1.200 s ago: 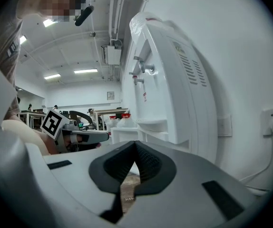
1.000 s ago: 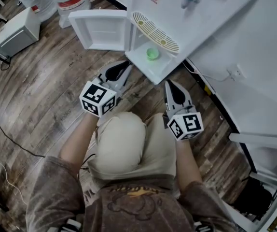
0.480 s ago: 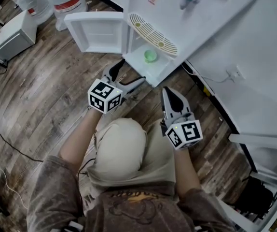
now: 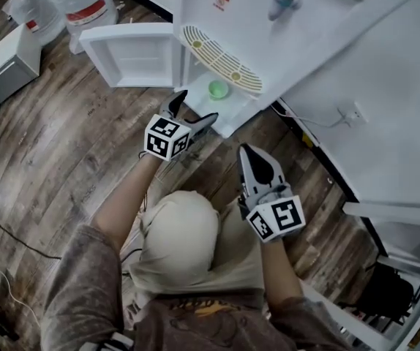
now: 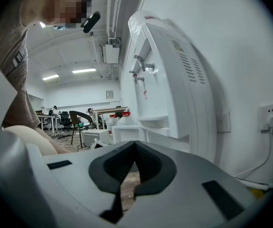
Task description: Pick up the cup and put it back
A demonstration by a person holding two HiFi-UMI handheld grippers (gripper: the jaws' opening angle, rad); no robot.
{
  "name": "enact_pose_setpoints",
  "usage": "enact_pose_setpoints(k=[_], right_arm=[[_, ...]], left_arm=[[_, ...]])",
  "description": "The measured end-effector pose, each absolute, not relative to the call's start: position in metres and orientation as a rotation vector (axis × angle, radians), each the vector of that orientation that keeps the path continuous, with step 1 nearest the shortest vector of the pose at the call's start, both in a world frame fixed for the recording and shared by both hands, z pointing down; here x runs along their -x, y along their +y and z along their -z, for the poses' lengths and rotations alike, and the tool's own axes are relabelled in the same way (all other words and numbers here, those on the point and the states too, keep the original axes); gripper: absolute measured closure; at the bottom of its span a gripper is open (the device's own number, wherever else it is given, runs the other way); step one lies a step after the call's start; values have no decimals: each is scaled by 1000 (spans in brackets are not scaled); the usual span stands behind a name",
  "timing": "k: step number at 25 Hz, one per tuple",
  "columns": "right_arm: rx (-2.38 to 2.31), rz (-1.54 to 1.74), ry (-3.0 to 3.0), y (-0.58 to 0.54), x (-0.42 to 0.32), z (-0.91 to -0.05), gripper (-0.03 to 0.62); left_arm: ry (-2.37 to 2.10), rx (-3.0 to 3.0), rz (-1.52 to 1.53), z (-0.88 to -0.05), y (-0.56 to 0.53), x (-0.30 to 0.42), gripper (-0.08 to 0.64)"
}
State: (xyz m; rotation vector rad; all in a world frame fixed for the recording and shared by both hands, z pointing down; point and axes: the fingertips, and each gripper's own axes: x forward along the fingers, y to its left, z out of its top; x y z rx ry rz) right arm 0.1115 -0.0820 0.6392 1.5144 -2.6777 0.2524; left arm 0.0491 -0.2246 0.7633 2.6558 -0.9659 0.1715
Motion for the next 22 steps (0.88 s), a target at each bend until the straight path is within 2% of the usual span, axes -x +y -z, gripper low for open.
enact_pose_setpoints(k=[22], right_arm=[[-1627, -344, -2566, -103, -128, -665, 591]], left_arm=[[-944, -2674, -462, -906, -319, -121, 115]])
